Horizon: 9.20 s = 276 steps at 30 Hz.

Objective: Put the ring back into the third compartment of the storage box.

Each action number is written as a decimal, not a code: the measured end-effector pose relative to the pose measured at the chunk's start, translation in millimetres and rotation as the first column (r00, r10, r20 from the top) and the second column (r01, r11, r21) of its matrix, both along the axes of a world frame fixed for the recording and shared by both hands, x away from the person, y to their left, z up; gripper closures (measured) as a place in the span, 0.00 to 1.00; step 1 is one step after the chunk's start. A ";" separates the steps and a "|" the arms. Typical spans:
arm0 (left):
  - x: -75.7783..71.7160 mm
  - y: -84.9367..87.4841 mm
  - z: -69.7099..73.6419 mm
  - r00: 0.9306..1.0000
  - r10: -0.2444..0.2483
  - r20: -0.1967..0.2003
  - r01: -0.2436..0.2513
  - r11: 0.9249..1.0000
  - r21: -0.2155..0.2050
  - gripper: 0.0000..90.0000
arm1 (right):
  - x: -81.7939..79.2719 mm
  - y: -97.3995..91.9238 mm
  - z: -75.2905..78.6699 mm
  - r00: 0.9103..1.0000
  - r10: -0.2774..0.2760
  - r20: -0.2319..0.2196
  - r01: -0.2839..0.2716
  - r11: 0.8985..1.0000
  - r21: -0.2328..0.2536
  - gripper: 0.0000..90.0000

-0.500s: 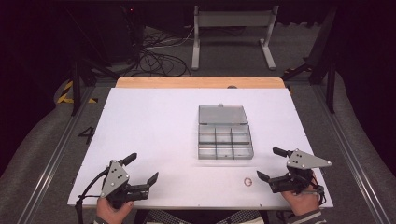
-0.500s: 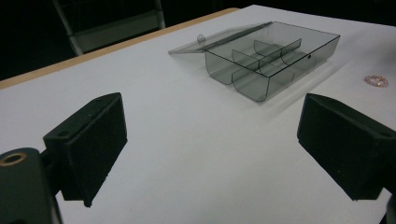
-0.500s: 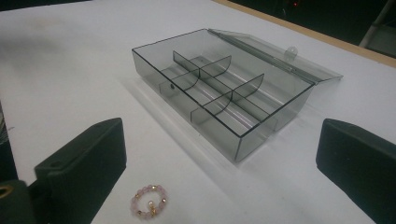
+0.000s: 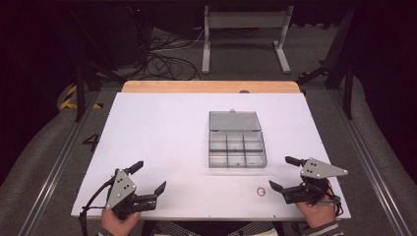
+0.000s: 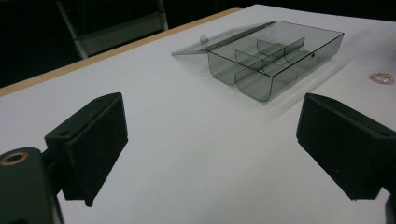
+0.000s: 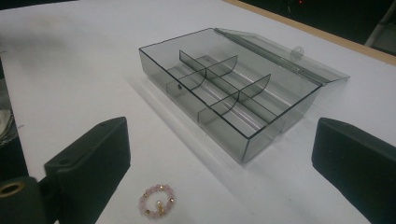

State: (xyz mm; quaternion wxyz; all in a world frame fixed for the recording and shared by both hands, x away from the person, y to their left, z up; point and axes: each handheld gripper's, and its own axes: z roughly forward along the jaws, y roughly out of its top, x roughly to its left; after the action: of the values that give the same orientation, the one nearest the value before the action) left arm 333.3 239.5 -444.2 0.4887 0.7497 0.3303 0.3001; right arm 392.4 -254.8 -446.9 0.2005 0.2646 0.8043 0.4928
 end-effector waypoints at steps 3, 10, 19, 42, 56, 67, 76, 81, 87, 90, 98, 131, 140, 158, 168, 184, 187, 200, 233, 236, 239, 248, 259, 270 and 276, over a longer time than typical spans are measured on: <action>0.5 0.6 0.5 1.000 -0.005 -0.007 0.005 1.000 -0.016 0.11 | 0.3 0.3 -0.2 1.000 0.003 -0.008 -0.003 1.000 0.001 0.07; 0.3 1.2 0.8 1.000 -0.010 -0.026 0.010 1.000 -0.022 0.11 | 0.5 2.0 0.8 1.000 0.012 -0.027 -0.012 1.000 0.005 0.12; 0.3 1.2 0.5 1.000 -0.004 -0.013 0.004 1.000 -0.007 0.12 | 5.2 7.1 5.6 0.999 0.021 -0.042 -0.022 0.999 -0.031 0.16; -1.4 0.5 1.1 1.000 -0.005 -0.010 0.005 1.000 -0.010 0.12 | 22.7 45.7 18.1 0.994 0.091 -0.068 -0.096 0.992 -0.079 0.17; -1.5 0.8 1.7 1.000 -0.009 -0.002 0.009 1.000 0.000 0.12 | 30.8 60.2 18.1 0.984 0.128 -0.122 -0.141 0.985 -0.101 0.18; -1.5 -0.3 1.2 1.000 -0.010 -0.004 0.010 1.000 -0.002 0.12 | 37.1 59.3 15.6 0.961 0.147 -0.235 -0.183 0.973 -0.140 0.34; -1.7 0.3 1.6 1.000 -0.013 -0.001 0.013 1.000 0.005 0.13 | 39.2 62.6 12.0 0.952 0.117 -0.284 -0.199 0.939 -0.281 0.53; -1.8 -0.2 1.4 1.000 -0.012 -0.002 0.012 1.000 0.001 0.13 | 40.1 62.7 10.0 0.944 0.109 -0.311 -0.211 0.925 -0.317 0.59; -1.7 -0.4 1.2 1.000 -0.011 -0.003 0.011 1.000 0.002 0.13 | 40.2 63.1 7.3 0.935 0.098 -0.340 -0.225 0.906 -0.359 0.64; -1.8 -0.4 1.2 1.000 -0.012 -0.003 0.012 1.000 0.002 0.13 | 40.2 63.6 6.1 0.930 0.100 -0.353 -0.240 0.893 -0.381 0.65; -1.6 -0.6 1.2 1.000 -0.013 -0.001 0.013 1.000 0.006 0.13 | 39.3 66.8 2.9 0.922 0.099 -0.374 -0.264 0.867 -0.422 0.70; -1.0 -1.1 0.8 1.000 -0.018 -0.004 0.018 1.000 0.015 0.13 | 40.8 70.3 -14.8 0.895 0.093 -0.437 -0.326 0.804 -0.497 0.94; -0.9 -1.1 0.5 1.000 -0.018 -0.009 0.018 1.000 0.017 0.13 | 40.9 69.5 -15.0 0.895 0.096 -0.436 -0.326 0.808 -0.492 0.97; -0.8 -1.1 0.4 1.000 -0.016 -0.009 0.016 1.000 0.019 0.13 | 38.4 67.2 -9.1 0.903 0.106 -0.415 -0.311 0.828 -0.466 0.97; -1.0 -1.1 0.4 1.000 -0.015 -0.010 0.015 1.000 0.013 0.13 | 33.7 63.4 7.0 0.930 0.129 -0.343 -0.273 0.868 -0.415 0.97; -1.0 -0.9 0.6 1.000 -0.015 -0.007 0.015 1.000 0.016 0.13 | 30.1 56.6 24.9 0.961 0.111 -0.253 -0.194 0.923 -0.331 0.97; -0.9 -0.6 0.7 1.000 -0.014 -0.004 0.014 1.000 0.021 0.13 | 29.7 55.9 26.9 0.967 0.106 -0.232 -0.179 0.930 -0.322 0.97; -1.3 -0.6 0.9 1.000 -0.014 -0.006 0.014 1.000 0.015 0.13 | 35.3 56.7 37.9 0.984 0.067 -0.167 -0.113 0.951 -0.287 0.97; -1.4 -0.7 0.7 1.000 -0.012 0.000 0.012 1.000 0.016 0.13 | 67.4 70.2 61.9 0.992 0.020 -0.127 -0.058 0.949 -0.309 0.97; -1.3 -0.7 0.7 1.000 -0.013 -0.001 0.013 1.000 0.015 0.13 | 72.6 71.4 63.9 0.991 0.011 -0.131 -0.053 0.947 -0.316 0.97; -1.2 -0.3 0.8 1.000 -0.013 -0.002 0.014 1.000 0.016 0.13 | 78.0 72.1 64.5 0.991 0.003 -0.133 -0.046 0.947 -0.319 0.97; -1.1 -0.4 0.8 1.000 -0.011 -0.005 0.011 1.000 0.010 0.13 | 90.6 77.8 61.8 0.990 -0.040 -0.138 -0.008 0.944 -0.328 0.97; -0.8 0.5 1.2 1.000 -0.011 -0.001 0.011 1.000 0.008 0.13 | 107.7 81.9 57.6 0.986 -0.071 -0.149 0.018 0.943 -0.331 0.97; -0.7 0.3 1.2 1.000 -0.012 -0.004 0.012 1.000 0.008 0.13 | 127.9 80.2 45.9 0.972 -0.111 -0.208 0.043 0.951 -0.306 0.97; -0.9 0.6 1.5 1.000 -0.011 -0.001 0.011 1.000 0.007 0.13 | 134.0 83.4 38.7 0.967 -0.130 -0.221 0.053 0.945 -0.322 0.97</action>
State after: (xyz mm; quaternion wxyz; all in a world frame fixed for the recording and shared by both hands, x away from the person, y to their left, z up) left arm 332.4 240.1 -442.8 0.4875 0.7533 0.3253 0.2984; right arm 526.4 -171.4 -408.3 0.1642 0.3241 0.8774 0.3133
